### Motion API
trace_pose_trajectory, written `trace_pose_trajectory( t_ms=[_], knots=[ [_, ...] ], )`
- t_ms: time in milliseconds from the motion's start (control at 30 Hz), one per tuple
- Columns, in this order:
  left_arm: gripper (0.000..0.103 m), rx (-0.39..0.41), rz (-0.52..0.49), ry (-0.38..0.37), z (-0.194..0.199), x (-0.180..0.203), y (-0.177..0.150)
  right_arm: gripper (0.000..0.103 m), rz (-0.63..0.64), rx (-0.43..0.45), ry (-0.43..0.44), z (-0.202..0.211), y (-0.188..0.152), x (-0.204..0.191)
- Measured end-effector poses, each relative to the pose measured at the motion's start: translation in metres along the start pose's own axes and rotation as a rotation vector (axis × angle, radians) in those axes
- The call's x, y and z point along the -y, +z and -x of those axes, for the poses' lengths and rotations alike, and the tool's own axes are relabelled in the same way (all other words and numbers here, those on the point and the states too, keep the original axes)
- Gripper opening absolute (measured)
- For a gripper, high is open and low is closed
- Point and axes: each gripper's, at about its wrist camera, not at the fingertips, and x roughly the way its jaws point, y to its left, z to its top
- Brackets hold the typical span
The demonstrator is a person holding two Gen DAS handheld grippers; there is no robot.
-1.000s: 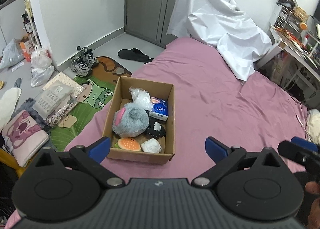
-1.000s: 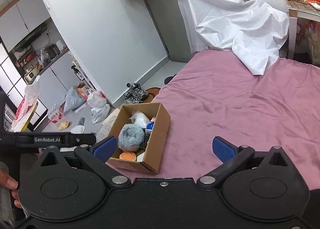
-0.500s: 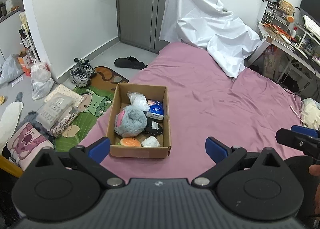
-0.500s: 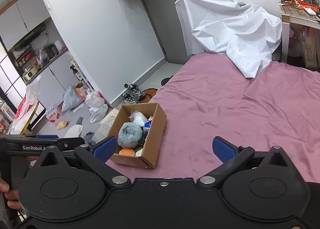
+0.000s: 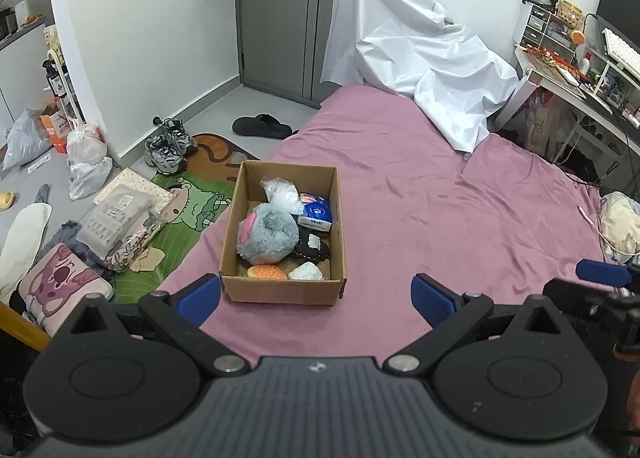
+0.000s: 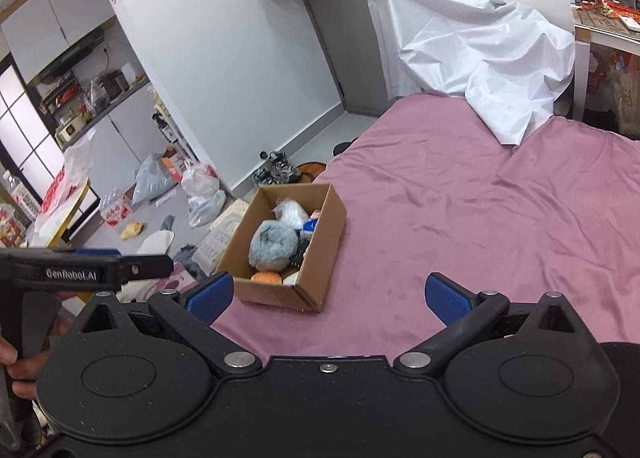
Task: Organize soft objects
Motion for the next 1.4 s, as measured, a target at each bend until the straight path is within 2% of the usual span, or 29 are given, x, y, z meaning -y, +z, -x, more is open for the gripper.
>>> trace_pose_trajectory(
  t_ms=[467,900,1133,1400],
  knots=[
    [0.101,0.002,0.006,0.015,0.004,-0.001,-0.009,0.103,0.022,-0.027,0.027,0.0,-0.006,-0.011],
    [0.101,-0.005,0.026,0.015,0.002,-0.008,-0.012,0.103,0.021,-0.026,0.012,-0.001,-0.006,-0.012],
    [0.101,-0.006,0.028,0.008,0.001,-0.009,-0.014,0.103,-0.015,-0.032,0.038,-0.002,-0.007,-0.01],
    [0.101,-0.012,0.031,0.015,-0.002,-0.007,-0.016,0.103,0.001,-0.029,0.008,-0.003,-0.008,-0.013]
  ],
)
